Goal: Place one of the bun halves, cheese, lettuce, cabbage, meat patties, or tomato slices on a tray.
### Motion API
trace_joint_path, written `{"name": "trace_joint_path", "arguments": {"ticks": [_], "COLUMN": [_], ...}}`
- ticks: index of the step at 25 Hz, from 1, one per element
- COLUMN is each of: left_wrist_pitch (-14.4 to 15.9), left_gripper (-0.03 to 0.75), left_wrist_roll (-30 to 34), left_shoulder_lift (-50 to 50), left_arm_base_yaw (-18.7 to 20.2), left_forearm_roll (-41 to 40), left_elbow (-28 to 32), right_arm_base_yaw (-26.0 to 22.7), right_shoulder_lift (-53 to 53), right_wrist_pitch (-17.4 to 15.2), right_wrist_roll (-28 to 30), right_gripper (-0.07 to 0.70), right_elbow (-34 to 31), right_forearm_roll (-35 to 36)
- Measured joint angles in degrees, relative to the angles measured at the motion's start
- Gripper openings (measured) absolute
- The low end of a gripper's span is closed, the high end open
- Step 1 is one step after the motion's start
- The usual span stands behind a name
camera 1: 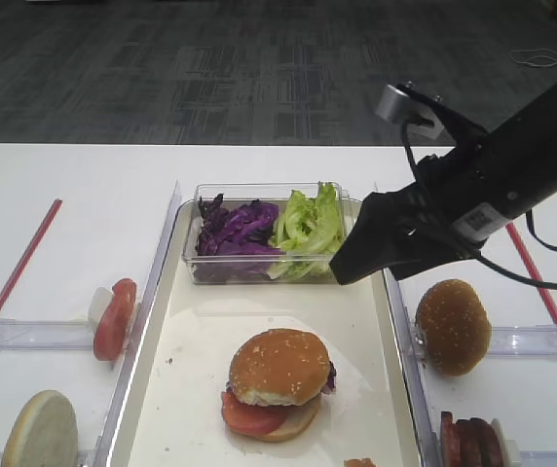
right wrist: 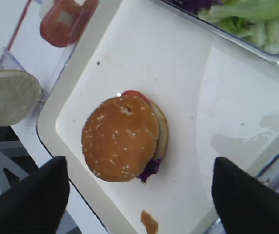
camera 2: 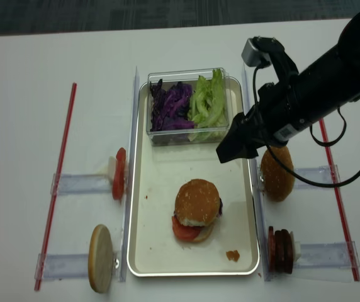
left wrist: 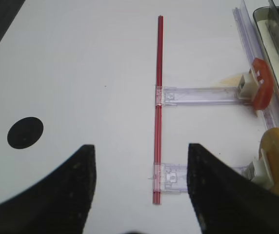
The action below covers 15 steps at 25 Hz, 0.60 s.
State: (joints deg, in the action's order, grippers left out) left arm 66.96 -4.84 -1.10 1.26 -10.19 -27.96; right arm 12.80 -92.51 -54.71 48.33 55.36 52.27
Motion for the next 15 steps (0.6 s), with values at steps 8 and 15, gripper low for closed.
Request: {"name": "trace_joint_path", "arguments": {"ticks": [8,15], "left_wrist_pitch": [0.0,0.0], "left_gripper": [0.393,0.393], "left_wrist_roll": [0.0,0.0], "left_shoulder_lift": [0.0,0.0], "left_arm_base_yaw": [0.0,0.0], "left_forearm_roll": [0.0,0.0], "left_elbow": [0.0,0.0], "right_arm_base_yaw": [0.0,0.0], "right_shoulder_lift": [1.0,1.1], "right_wrist_pitch": [0.2,0.4], "right_wrist_roll": [-9.6,-12.8], "right_gripper": [0.602,0.602], "right_elbow": [2.5,2.5], "right_forearm_roll": [-13.3,-17.9]}}
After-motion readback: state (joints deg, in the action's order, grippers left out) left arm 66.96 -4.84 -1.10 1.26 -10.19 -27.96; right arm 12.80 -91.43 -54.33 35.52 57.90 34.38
